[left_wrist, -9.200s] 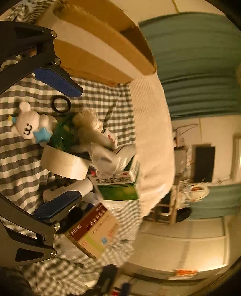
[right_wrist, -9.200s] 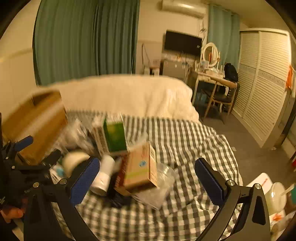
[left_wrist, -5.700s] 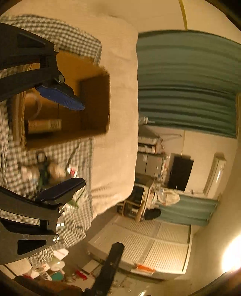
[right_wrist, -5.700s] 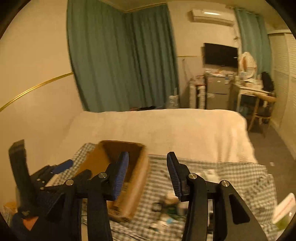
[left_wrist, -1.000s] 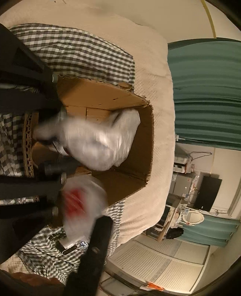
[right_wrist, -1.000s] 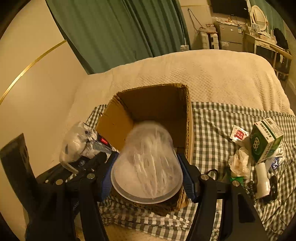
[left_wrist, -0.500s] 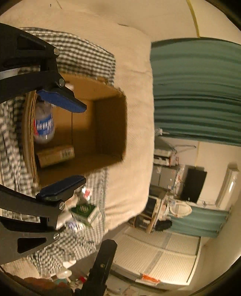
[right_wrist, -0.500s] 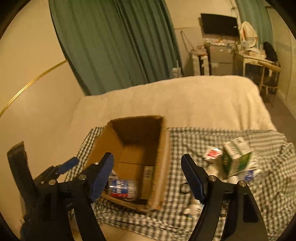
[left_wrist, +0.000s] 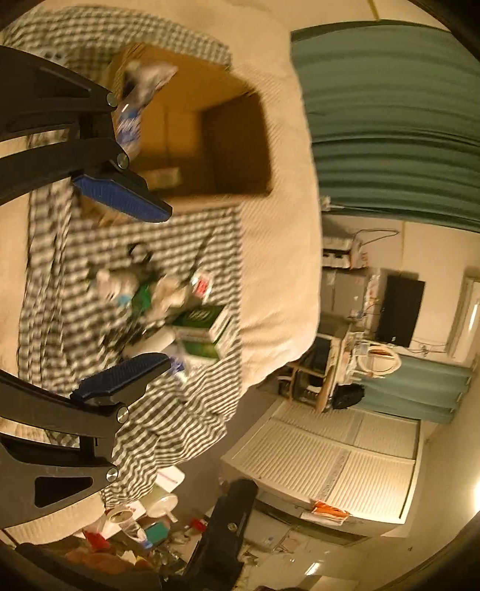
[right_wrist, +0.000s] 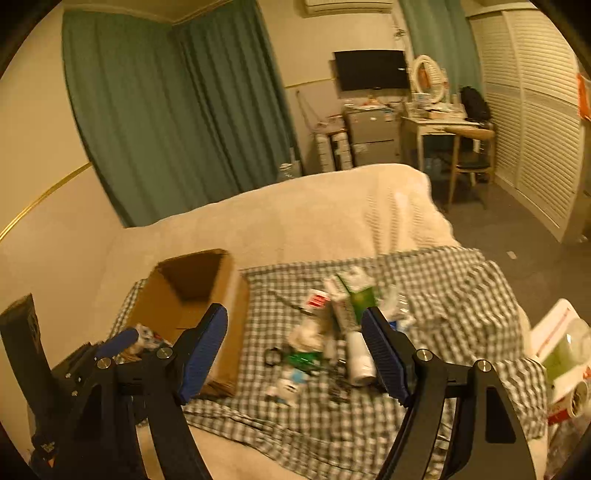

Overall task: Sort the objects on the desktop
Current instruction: 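Return to the pile and grasp the black cup-shaped object with right tool, then grasp the white star plush toy with left tool while right tool holds black object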

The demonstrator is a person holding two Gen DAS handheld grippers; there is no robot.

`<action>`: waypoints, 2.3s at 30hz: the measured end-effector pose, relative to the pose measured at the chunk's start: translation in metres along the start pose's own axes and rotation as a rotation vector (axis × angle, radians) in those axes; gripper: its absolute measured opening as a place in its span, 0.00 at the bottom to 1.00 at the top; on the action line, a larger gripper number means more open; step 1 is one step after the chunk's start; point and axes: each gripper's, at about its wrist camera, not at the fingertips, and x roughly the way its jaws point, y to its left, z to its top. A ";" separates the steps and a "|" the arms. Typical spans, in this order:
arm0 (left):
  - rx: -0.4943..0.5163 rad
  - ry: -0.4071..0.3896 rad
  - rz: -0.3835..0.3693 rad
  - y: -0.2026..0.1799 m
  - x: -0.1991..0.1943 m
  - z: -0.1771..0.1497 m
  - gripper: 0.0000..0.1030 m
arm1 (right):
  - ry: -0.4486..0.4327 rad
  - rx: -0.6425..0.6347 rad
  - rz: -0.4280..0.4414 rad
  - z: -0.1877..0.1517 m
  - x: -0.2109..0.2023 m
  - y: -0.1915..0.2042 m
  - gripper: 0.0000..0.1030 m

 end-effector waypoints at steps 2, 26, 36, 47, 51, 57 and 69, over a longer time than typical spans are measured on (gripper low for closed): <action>0.001 0.023 0.003 -0.009 0.012 -0.010 0.74 | 0.003 0.023 -0.017 -0.007 -0.005 -0.020 0.73; -0.112 0.334 0.097 -0.007 0.185 -0.102 0.74 | 0.283 0.149 -0.065 -0.108 0.158 -0.149 0.73; -0.214 0.364 0.095 0.011 0.211 -0.105 0.66 | 0.349 0.225 -0.030 -0.123 0.215 -0.166 0.67; -0.235 0.326 0.046 0.015 0.191 -0.112 0.39 | 0.356 0.338 0.041 -0.134 0.218 -0.177 0.62; -0.214 0.274 0.037 0.013 0.181 -0.109 0.39 | 0.355 0.346 0.059 -0.137 0.214 -0.174 0.58; -0.180 0.234 0.035 0.005 0.173 -0.104 0.39 | 0.336 0.336 0.068 -0.140 0.207 -0.169 0.41; -0.176 0.181 0.022 -0.001 0.162 -0.101 0.39 | 0.286 0.266 0.041 -0.136 0.183 -0.159 0.41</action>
